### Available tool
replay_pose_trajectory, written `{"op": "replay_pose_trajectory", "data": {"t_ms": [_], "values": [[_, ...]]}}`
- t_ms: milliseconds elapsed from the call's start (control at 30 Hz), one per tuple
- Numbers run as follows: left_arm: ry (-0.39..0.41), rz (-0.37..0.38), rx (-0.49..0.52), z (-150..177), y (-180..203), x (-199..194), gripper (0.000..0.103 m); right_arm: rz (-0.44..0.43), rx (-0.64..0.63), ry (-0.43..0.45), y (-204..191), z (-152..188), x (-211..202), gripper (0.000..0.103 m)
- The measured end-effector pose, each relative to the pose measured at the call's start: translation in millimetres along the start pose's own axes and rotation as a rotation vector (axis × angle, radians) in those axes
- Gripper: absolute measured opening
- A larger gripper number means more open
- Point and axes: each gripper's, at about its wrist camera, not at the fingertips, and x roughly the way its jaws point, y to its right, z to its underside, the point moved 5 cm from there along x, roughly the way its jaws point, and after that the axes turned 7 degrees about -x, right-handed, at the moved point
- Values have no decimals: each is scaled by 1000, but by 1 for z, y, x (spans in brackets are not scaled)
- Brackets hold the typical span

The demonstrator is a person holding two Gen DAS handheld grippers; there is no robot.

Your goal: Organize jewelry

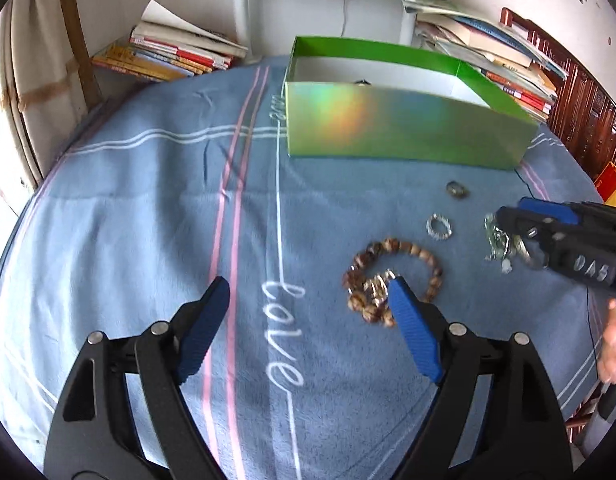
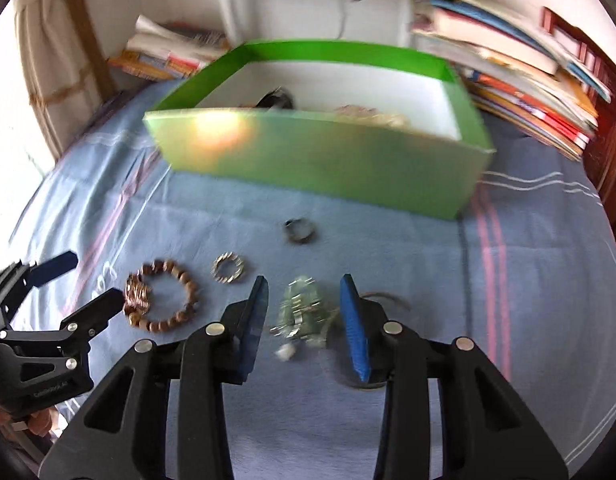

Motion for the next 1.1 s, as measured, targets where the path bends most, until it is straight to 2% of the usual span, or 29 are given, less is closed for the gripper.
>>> {"op": "replay_pose_trajectory", "data": {"t_ms": [133, 200, 233, 300, 500, 567, 633, 700, 767, 833, 900, 967, 1033, 1100], "values": [[-9, 29, 20, 6, 12, 3, 81, 63, -37, -25, -9, 5, 15, 37], [-16, 41, 25, 9, 19, 5, 80, 74, -46, -21, -10, 7, 14, 30], [-19, 43, 25, 10, 21, 7, 76, 61, -42, -21, -10, 9, 13, 25], [-28, 47, 24, 12, 27, 10, 73, 58, -36, -19, -9, 15, 8, 24], [-37, 80, 57, 21, 44, 10, 73, 82, -34, -14, -6, 32, -2, 24], [-27, 79, 81, 24, 49, 8, 66, 84, -33, -15, -7, 36, -5, 21], [-23, 80, 95, 26, 51, 7, 54, 85, -29, -18, -8, 39, -7, 19], [-26, 91, 93, 27, 51, 5, 50, 76, -27, -21, -9, 40, -8, 19], [-31, 98, 87, 27, 50, 3, 50, 69, -33, -23, -11, 42, -9, 19], [-30, 91, 83, 28, 49, 2, 57, 64, -32, -24, -11, 43, -10, 20], [-26, 85, 78, 26, 48, 1, 57, 59, -30, -25, -11, 44, -11, 21], [-21, 81, 76, 25, 47, -1, 58, 54, -24, -25, -11, 45, -11, 23], [-16, 78, 76, 24, 46, -2, 64, 36, -10, -28, -10, 46, -12, 28], [-15, 73, 77, 23, 46, -2, 64, 23, -4, -28, -9, 46, -12, 29]]}}
